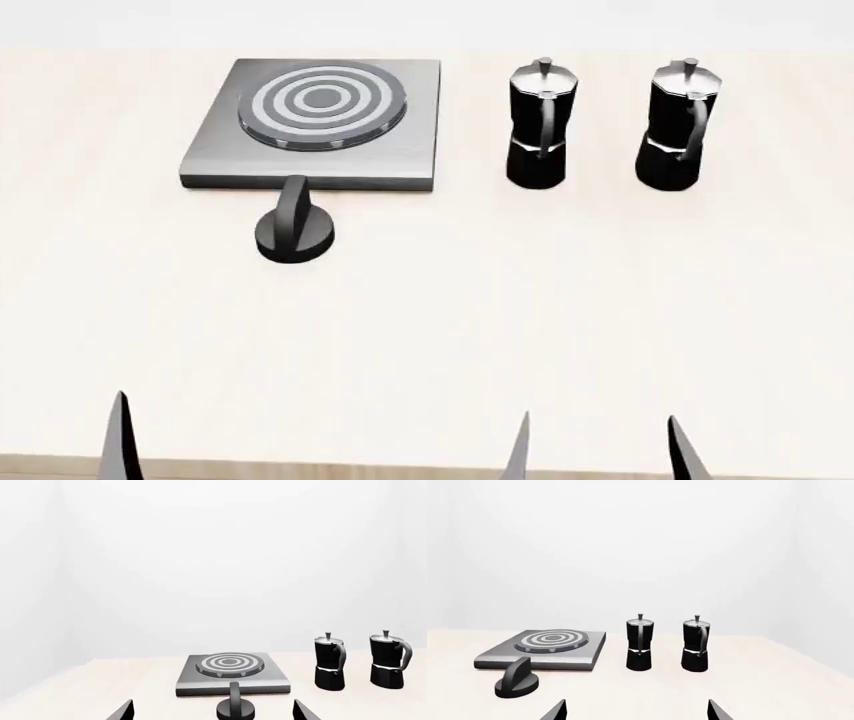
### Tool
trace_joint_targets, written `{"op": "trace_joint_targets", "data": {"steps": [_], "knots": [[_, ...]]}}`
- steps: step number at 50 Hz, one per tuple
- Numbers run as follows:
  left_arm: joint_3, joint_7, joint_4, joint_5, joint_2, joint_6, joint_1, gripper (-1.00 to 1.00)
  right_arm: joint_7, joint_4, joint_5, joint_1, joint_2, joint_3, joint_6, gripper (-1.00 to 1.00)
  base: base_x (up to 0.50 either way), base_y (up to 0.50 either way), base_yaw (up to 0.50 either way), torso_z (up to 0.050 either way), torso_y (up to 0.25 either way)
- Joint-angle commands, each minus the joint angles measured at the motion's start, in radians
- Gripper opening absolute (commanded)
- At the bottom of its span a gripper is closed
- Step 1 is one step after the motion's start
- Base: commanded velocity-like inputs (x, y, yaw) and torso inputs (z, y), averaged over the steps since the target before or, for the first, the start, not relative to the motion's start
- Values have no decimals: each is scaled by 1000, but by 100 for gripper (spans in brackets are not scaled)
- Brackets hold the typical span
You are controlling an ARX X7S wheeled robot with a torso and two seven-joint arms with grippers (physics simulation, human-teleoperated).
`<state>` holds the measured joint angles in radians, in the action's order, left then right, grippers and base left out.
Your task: Turn off the stove.
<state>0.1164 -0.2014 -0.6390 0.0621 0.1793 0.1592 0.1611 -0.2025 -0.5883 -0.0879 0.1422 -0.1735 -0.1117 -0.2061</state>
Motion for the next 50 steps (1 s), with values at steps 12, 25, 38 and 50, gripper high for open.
{"op": "trace_joint_targets", "data": {"steps": [12, 25, 38, 50], "knots": [[12, -20, -10, 5, 17, 3, 2, 100, -10, -12, -30, 6, -16, -5, 16, 100, 0, 0, 0, 0, 0], [20, -33, -10, 3, 24, 2, 4, 100, -17, -16, -37, 11, -26, -10, 24, 100, 1, 0, 0, 0, 0], [23, -43, 10, 5, 30, -17, 3, 100, -25, -10, -49, 11, -32, -11, 29, 100, 47, 0, 0, 0, 0], [25, -52, 7, 11, 37, -13, 1, 100, -32, -11, -54, 12, -40, -18, 30, 100, 146, 0, 0, 0, 0]]}}
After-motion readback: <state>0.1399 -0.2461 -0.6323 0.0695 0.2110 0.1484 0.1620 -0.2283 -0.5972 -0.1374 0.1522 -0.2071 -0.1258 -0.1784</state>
